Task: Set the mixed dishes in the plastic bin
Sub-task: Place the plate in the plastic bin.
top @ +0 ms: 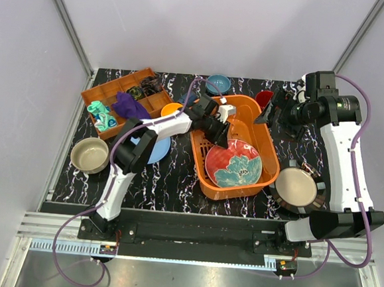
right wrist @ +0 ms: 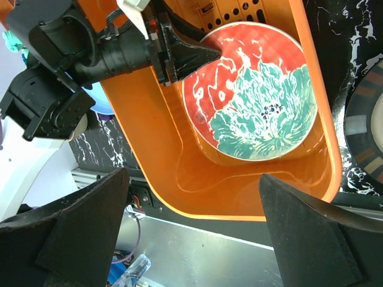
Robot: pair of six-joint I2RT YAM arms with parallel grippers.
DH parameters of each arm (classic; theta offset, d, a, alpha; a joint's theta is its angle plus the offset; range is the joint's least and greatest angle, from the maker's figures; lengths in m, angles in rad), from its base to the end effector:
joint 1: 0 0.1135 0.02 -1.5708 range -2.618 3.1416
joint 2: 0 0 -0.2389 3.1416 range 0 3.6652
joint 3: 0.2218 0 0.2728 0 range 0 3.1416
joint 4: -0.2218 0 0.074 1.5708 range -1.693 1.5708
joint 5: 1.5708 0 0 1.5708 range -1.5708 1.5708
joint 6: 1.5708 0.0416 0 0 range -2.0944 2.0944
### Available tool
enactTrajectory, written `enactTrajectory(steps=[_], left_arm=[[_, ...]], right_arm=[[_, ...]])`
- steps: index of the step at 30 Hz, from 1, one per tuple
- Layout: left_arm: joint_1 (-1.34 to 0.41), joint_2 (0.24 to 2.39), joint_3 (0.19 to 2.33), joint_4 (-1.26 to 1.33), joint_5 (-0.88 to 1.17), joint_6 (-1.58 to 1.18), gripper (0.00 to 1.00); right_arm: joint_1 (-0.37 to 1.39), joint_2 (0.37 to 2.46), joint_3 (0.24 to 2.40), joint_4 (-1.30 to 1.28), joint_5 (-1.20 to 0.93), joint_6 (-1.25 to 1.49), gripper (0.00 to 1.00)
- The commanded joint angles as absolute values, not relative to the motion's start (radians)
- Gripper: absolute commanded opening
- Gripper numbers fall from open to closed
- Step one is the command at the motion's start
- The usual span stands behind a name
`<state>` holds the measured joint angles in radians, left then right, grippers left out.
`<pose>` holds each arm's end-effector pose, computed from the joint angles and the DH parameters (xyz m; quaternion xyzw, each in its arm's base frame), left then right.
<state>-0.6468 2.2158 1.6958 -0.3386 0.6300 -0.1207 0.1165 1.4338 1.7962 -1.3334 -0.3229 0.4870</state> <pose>0.3800 -0.3177 0.1428 0.3360 0.8324 -0.3934 0.1986 0.2755 0.0455 0.4070 0.1270 0.9356 0.2333 0.2328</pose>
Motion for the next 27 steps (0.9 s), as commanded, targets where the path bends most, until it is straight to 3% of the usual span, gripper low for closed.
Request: enactTrajectory(steps=[1, 11, 20, 27], left_arm=[[-0.634, 2.267, 1.695, -0.347, 0.588, -0.084, 0.36], [-0.629, 2.26, 1.687, -0.357, 0.578, -0.084, 0.5], [-0.62, 2.191, 1.736, -0.419, 0.522, -0.081, 0.69], [-0.603, 2.103, 1.77, -0.442, 0.474, -0.129, 0.77]], right_arm=[[0.112, 1.404, 1.795, -1.345, -0.316, 0.488, 1.0], [0.112, 1.407, 1.795, -1.338, -0.319, 0.492, 1.0], [0.112, 1.408, 1.793, -1.309, -0.319, 0.505, 1.0], [0.11, 1.417, 1.798, -1.282, -0.316, 0.509, 1.0]])
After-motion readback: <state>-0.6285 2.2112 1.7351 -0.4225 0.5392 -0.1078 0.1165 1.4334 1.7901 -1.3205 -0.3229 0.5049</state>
